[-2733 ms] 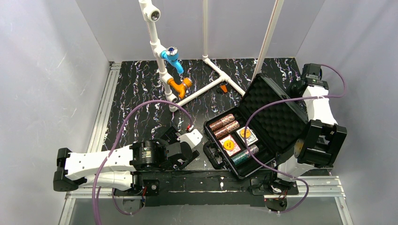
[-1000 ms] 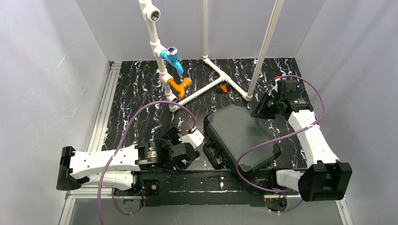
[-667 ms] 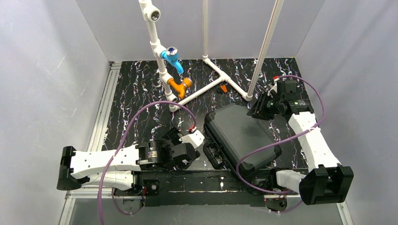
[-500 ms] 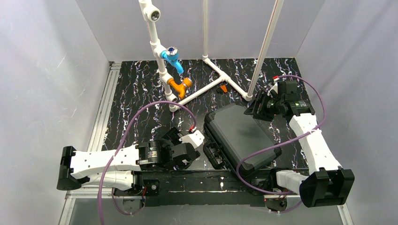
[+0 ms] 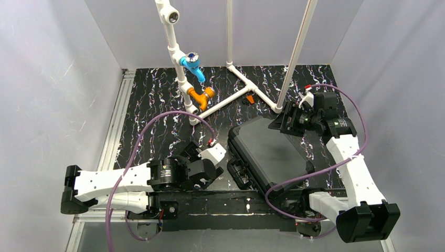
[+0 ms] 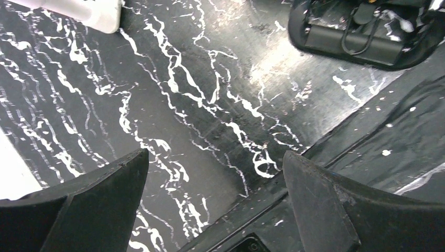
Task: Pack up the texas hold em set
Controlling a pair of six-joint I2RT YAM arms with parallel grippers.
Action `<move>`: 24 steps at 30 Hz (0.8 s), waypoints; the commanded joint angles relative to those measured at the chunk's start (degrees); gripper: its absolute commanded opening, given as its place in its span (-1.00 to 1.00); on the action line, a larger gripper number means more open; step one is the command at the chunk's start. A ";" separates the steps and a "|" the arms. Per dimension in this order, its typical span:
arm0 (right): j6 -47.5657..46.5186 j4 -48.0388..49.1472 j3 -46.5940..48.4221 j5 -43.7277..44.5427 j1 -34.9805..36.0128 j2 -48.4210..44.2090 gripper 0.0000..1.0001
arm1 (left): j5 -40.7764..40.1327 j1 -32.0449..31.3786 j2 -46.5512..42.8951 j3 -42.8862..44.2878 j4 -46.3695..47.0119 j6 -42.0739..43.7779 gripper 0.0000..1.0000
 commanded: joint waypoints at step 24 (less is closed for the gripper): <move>3.69 10.75 -11.98 -4.53 8.66 -5.71 -0.22 | 8.83 1.83 -9.04 -18.34 22.72 -25.31 0.68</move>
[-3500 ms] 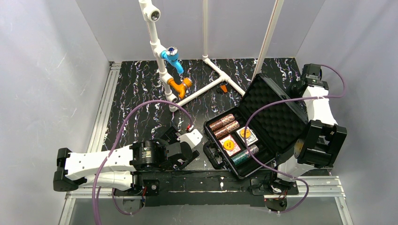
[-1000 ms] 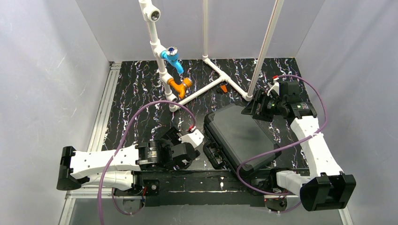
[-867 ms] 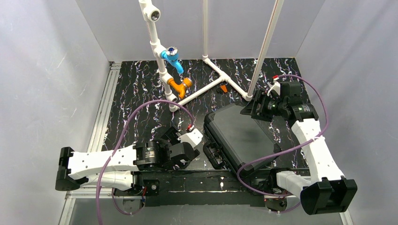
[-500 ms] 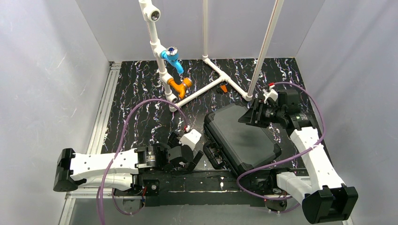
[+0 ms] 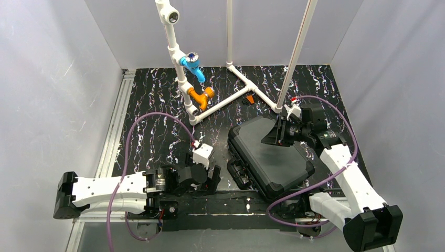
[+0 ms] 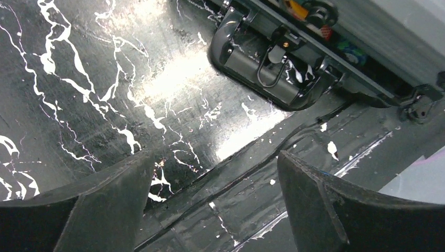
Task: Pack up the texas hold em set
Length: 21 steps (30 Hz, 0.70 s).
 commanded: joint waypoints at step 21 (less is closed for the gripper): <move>6.55 3.68 -7.80 4.72 9.77 -2.72 -0.47 | 11.91 7.53 5.16 -8.91 16.27 -4.42 0.22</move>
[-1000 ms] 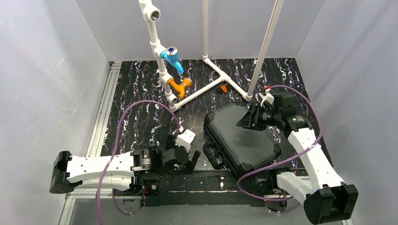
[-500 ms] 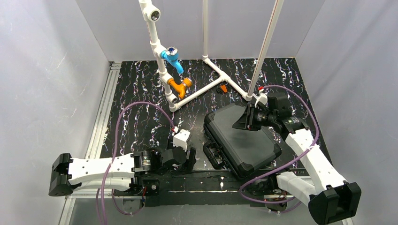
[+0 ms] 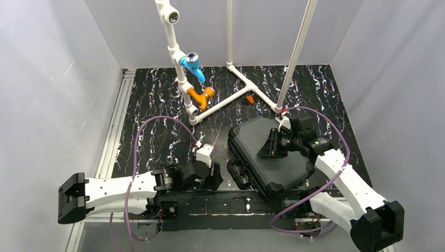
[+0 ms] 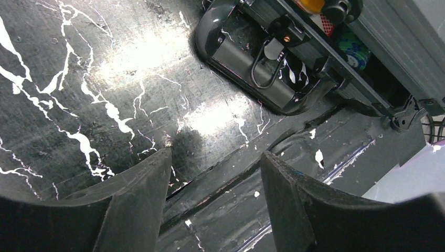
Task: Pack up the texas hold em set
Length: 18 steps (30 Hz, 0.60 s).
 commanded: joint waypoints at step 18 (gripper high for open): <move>4.35 6.54 -12.31 7.60 3.93 -0.95 -0.51 | 3.76 2.06 7.77 -0.61 8.39 2.41 0.02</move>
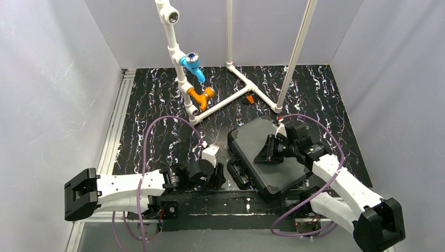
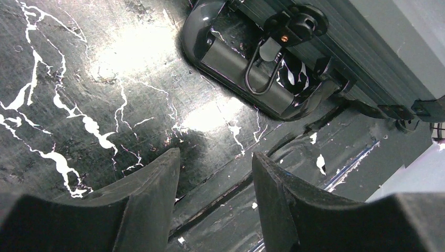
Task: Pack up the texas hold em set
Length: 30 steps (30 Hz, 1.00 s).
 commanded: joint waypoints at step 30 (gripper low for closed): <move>-1.06 -1.89 -7.81 9.70 0.35 -0.39 -0.52 | 3.89 0.75 18.02 7.82 6.81 4.41 -0.68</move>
